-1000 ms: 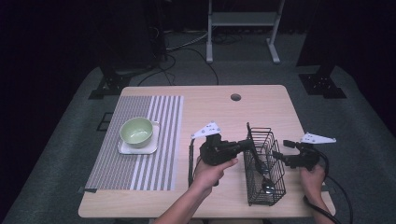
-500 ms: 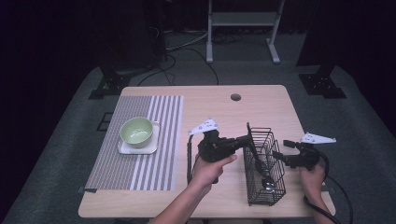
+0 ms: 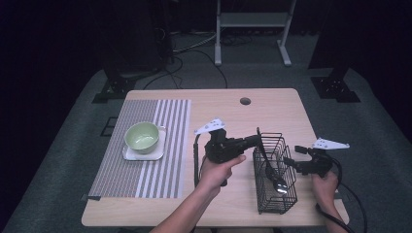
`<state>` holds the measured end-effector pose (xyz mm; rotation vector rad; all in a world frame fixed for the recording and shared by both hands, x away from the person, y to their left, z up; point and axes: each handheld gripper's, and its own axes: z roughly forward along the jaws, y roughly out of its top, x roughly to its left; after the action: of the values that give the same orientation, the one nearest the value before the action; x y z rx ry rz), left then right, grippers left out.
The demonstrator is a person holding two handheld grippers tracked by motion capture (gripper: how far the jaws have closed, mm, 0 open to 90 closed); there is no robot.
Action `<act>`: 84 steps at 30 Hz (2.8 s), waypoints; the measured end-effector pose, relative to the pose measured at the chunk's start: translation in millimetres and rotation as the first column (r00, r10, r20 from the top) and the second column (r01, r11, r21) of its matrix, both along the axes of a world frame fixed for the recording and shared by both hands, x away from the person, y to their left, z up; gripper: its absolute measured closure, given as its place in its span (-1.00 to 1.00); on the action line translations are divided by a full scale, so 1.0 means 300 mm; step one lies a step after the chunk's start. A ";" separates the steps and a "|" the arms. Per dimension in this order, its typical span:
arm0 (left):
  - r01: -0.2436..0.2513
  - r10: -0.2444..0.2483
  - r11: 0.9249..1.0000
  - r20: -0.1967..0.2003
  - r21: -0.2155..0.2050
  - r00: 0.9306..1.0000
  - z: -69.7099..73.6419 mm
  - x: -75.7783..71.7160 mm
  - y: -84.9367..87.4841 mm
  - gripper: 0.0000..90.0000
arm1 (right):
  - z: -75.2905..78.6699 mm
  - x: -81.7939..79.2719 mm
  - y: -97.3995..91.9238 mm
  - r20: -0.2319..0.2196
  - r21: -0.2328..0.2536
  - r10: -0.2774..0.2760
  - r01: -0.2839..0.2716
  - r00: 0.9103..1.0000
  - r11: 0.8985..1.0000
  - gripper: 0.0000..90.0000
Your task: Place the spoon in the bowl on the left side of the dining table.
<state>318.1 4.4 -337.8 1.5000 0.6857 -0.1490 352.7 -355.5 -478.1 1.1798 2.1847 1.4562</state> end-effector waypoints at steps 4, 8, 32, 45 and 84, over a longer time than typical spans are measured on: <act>-0.007 0.007 1.000 -0.009 -0.003 1.000 0.010 0.009 0.002 0.99 | 0.000 0.000 0.000 -0.001 0.000 -0.002 0.002 1.000 1.000 -0.70; -0.011 0.011 1.000 -0.017 -0.021 1.000 0.022 0.017 0.007 0.99 | 0.000 0.000 0.000 -0.002 -0.003 -0.003 0.003 1.000 1.000 -0.70; -0.027 0.026 0.998 -0.014 -0.065 1.000 0.091 0.032 0.031 0.99 | -0.002 0.002 0.003 -0.009 -0.008 -0.005 0.005 1.000 1.000 -0.70; -0.056 0.055 0.994 -0.016 -0.089 0.998 0.121 0.045 0.087 0.99 | -0.002 0.002 0.004 -0.010 -0.011 -0.006 0.006 1.000 1.000 -0.70; -0.187 0.187 0.978 -0.007 -0.094 0.982 0.180 0.085 0.274 0.99 | -0.001 0.002 0.008 -0.009 -0.025 -0.008 0.008 1.000 1.000 -0.71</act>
<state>343.4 86.5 -283.9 1.3377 0.8037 -0.0364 353.3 -353.2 -478.5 1.1885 2.1952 1.4187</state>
